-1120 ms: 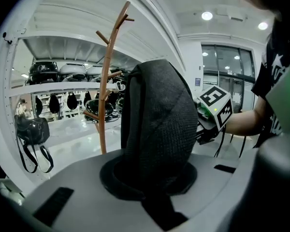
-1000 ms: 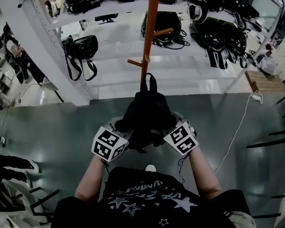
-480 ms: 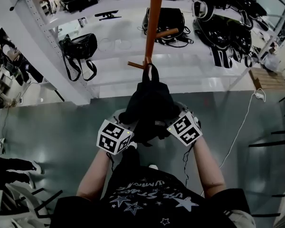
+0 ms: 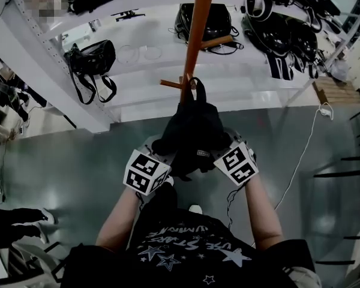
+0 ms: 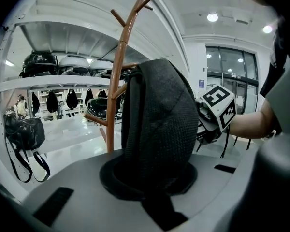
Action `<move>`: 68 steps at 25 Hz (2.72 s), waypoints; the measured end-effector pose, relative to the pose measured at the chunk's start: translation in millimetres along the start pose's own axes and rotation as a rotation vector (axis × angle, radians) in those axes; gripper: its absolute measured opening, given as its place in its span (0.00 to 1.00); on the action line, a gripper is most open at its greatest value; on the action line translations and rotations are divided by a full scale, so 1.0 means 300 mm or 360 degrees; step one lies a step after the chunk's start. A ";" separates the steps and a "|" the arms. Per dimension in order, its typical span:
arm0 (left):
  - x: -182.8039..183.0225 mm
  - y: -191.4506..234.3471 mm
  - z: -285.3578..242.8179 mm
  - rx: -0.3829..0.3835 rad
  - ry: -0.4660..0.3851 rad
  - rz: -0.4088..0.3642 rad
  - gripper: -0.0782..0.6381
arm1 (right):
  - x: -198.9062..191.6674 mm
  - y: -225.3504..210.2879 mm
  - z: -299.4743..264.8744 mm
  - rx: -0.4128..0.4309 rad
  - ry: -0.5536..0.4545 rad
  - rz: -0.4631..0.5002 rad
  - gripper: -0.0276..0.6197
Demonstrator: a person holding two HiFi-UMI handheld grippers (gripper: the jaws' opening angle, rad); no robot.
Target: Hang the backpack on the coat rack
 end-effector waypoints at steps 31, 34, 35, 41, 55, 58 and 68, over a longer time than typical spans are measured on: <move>-0.038 0.110 -0.170 -0.0110 0.0160 -0.0043 0.21 | -0.075 -0.109 -0.151 0.0035 -0.0020 -0.0222 0.21; -0.041 0.123 -0.187 -0.0114 0.0172 -0.0034 0.21 | -0.083 -0.127 -0.167 0.0042 -0.0006 -0.0221 0.21; -0.042 0.128 -0.193 -0.0114 0.0177 -0.0032 0.21 | -0.087 -0.134 -0.173 0.0043 -0.0001 -0.0220 0.21; -0.067 0.165 -0.250 -0.0123 0.0216 -0.0005 0.21 | -0.107 -0.177 -0.227 0.0057 0.0022 -0.0245 0.21; -0.153 0.276 -0.370 -0.0164 0.0289 0.0029 0.21 | -0.162 -0.239 -0.381 0.0076 0.0045 -0.0347 0.21; -0.180 0.294 -0.400 -0.0156 0.0289 0.0016 0.22 | -0.182 -0.253 -0.412 0.0074 0.0051 -0.0363 0.21; -0.228 0.359 -0.524 -0.0074 0.0266 -0.0114 0.30 | -0.238 -0.322 -0.485 -0.0044 0.0063 -0.0427 0.23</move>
Point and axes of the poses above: the fingertips, and each gripper's own axes: z backward along the fingers, y to its left, x out of its top, the point moved 6 cm from there along z, backward along the fingers, and after that the axes turned 15 degrees about x, right-handed, at the moved point
